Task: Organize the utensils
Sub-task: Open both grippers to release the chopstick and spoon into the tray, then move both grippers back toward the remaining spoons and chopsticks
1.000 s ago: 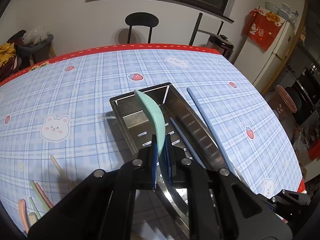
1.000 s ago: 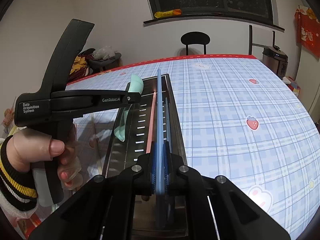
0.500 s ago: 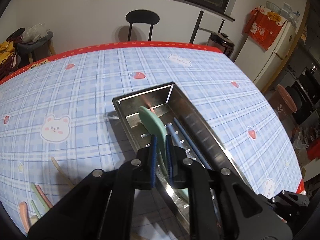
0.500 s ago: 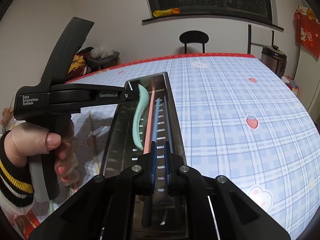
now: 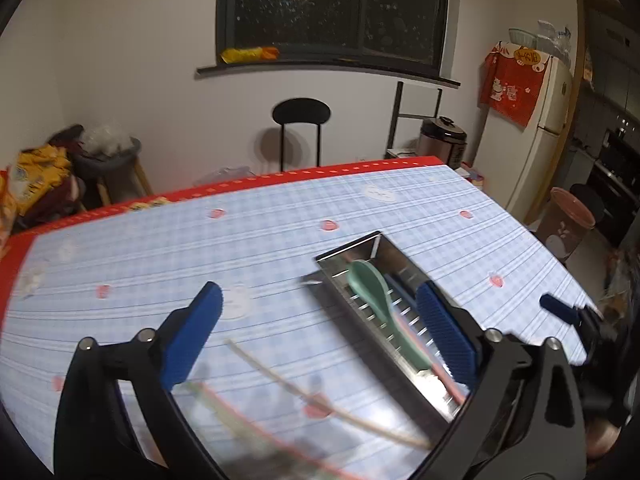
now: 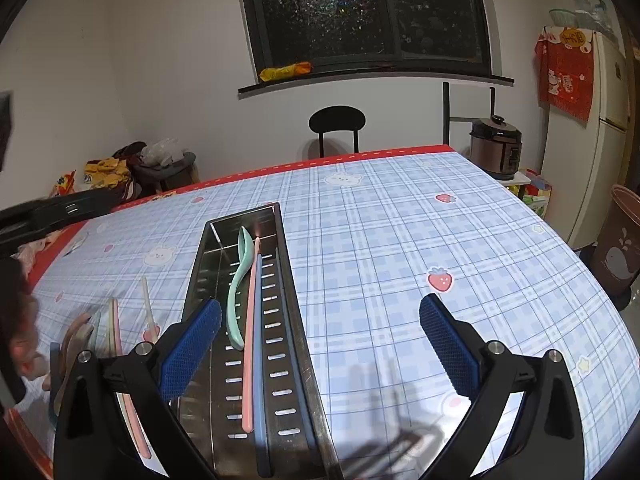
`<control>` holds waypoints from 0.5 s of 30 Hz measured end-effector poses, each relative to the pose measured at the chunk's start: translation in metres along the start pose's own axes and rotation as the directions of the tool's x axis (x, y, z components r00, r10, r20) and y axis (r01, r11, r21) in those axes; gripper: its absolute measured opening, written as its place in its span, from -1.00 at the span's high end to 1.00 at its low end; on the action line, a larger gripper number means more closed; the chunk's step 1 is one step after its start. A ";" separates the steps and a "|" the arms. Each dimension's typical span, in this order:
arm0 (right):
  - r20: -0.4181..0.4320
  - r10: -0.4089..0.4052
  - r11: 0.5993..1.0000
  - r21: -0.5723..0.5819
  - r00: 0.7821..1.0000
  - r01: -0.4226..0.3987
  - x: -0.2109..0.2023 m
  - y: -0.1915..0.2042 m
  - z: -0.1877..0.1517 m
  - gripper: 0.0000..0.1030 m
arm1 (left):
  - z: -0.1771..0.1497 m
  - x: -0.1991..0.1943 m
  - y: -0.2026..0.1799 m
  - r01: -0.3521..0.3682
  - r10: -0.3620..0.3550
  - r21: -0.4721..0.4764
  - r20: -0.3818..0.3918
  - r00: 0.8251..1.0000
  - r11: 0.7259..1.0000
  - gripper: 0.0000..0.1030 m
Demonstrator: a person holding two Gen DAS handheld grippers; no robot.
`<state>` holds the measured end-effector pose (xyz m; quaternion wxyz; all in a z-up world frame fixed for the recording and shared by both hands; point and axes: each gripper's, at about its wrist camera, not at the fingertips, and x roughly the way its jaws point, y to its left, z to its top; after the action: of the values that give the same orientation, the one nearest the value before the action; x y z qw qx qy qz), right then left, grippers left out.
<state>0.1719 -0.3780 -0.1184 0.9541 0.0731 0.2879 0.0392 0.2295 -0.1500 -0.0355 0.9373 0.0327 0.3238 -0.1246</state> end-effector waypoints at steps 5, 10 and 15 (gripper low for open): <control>0.045 -0.072 0.997 0.000 0.996 0.072 -0.006 0.002 0.000 -0.89 | -0.017 -0.039 0.023 -0.040 0.040 -0.008 0.015 0.999 0.999 -0.89; 0.116 -0.077 0.997 0.017 0.990 0.076 -0.026 0.010 -0.002 -0.89 | -0.048 -0.087 0.052 -0.071 0.072 -0.023 0.052 0.996 0.997 -0.89; 0.159 -0.094 0.994 -0.048 0.983 0.102 -0.052 0.040 -0.012 -0.89 | -0.081 -0.126 0.077 -0.082 0.083 -0.018 0.082 0.993 0.996 -0.89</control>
<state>0.1209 -0.3431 -0.0939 0.9761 0.0351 0.2143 -0.0056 0.1047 -0.0371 -0.0234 0.9545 0.0342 0.2839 -0.0846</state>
